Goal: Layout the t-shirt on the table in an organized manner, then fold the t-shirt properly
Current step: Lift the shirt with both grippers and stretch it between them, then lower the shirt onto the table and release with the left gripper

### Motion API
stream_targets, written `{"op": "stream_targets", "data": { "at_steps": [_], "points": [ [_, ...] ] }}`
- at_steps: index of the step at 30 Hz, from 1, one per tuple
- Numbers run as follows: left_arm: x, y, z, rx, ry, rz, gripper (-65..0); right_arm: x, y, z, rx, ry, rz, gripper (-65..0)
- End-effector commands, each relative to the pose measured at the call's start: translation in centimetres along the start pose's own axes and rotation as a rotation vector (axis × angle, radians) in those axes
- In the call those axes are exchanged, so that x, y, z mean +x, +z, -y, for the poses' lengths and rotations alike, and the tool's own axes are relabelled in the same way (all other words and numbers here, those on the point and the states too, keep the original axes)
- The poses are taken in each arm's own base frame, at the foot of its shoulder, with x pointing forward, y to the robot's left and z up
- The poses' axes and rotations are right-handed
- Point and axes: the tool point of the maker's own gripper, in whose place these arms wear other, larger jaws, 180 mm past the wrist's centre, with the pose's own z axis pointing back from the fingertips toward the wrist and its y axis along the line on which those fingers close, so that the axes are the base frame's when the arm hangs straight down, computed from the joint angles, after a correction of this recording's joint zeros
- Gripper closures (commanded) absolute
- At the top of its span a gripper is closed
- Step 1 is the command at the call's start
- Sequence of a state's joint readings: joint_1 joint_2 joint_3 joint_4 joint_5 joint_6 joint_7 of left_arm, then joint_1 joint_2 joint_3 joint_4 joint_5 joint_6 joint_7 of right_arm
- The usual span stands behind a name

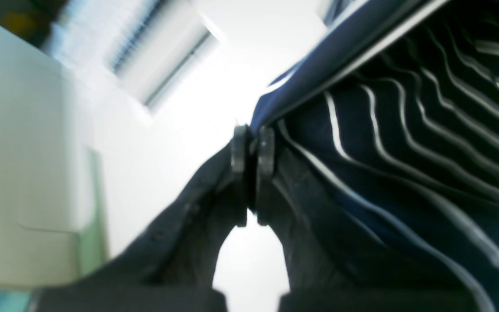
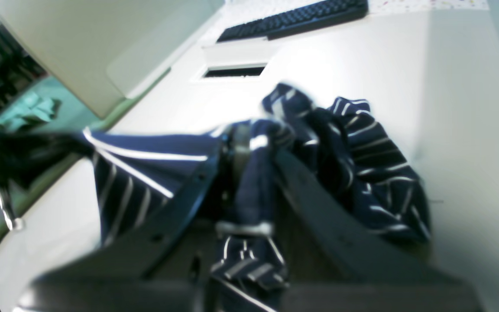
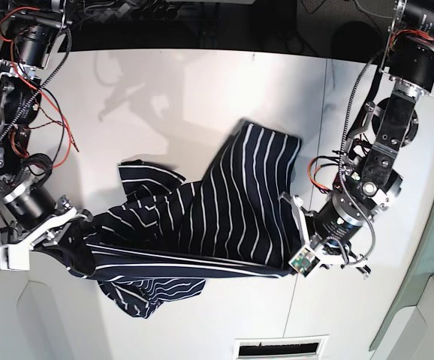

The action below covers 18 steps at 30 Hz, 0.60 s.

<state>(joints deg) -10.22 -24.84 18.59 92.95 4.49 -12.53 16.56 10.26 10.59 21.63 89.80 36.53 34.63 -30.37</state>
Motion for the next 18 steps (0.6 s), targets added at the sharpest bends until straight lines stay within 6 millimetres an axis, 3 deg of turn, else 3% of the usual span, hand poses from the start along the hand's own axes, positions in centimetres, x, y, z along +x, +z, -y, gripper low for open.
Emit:
{"op": "stream_targets", "data": {
  "at_steps": [1,4,6,10,13,18],
  "points": [
    [-0.2,0.8,-4.8,0.143,-0.07,-0.041,0.0,2.9,1.6,2.5,-0.072,0.028,0.076,0.0],
    [1.9,2.5,-5.1,0.141,-0.126,0.02,0.0,2.1,3.7,4.6,-0.127,0.038,0.043,0.0],
    [3.6,3.9,-3.9,0.106,-0.138,0.073,0.0,1.5,5.0,5.8,-0.159,0.043,0.022,0.0],
    [5.6,7.0,3.2,-0.113,-0.151,0.118,0.0,0.1,8.0,8.0,-0.228,0.044,-0.026,0.0],
    [5.2,9.0,8.8,-0.257,-0.146,0.118,0.0,-0.8,10.2,9.4,-0.281,0.034,-0.046,0.0],
    [4.3,11.3,15.4,-0.423,-0.169,0.112,0.0,-2.5,13.7,11.2,-0.363,0.001,-0.083,0.0]
  ]
}}
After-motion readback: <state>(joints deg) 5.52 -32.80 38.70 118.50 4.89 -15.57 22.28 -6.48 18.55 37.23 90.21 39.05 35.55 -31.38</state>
